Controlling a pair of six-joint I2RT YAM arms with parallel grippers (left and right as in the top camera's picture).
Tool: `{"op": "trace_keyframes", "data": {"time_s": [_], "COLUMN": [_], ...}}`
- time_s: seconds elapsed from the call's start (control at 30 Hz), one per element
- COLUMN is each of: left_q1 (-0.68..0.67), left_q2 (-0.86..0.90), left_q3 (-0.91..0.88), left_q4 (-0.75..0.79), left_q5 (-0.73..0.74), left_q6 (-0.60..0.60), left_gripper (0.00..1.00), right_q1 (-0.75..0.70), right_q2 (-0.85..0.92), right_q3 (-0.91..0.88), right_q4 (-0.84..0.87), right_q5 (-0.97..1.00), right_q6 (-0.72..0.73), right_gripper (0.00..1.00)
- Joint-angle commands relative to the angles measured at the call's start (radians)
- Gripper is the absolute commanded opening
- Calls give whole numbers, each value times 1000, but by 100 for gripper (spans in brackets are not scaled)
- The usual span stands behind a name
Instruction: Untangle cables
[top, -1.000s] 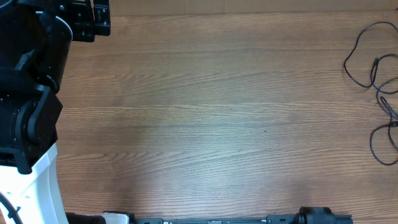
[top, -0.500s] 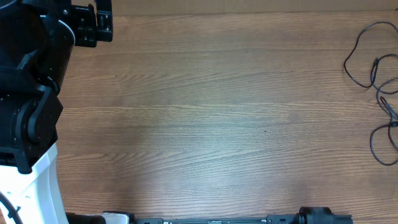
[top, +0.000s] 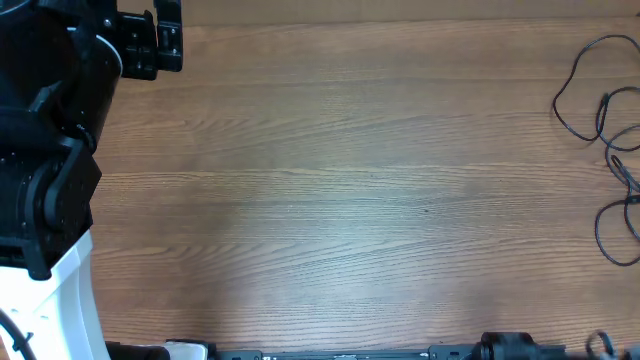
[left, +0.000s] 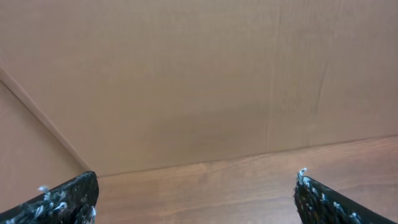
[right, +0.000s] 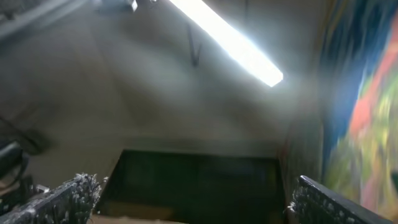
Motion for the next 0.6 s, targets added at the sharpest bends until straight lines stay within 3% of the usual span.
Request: {"op": "trace_keyframes", "data": {"time_s": [0.0, 0.27, 0.57], "left_q1": [-6, -6, -6], "left_q2": [-15, -11, -3], "left_q3": [-1, -2, -5], "left_q4": [-10, -20, -22], "left_q5": [6, 6, 5], "left_q6": [2, 1, 24], "left_gripper": [100, 100, 100], "right_q1": [-1, -1, -1], "right_q2": [5, 6, 6], "right_q3": [-56, -205, -403], "right_q4": [6, -148, -160], "right_q5": [34, 37, 49], "right_q6": [85, 138, 141], "right_gripper": [100, 100, 100]}}
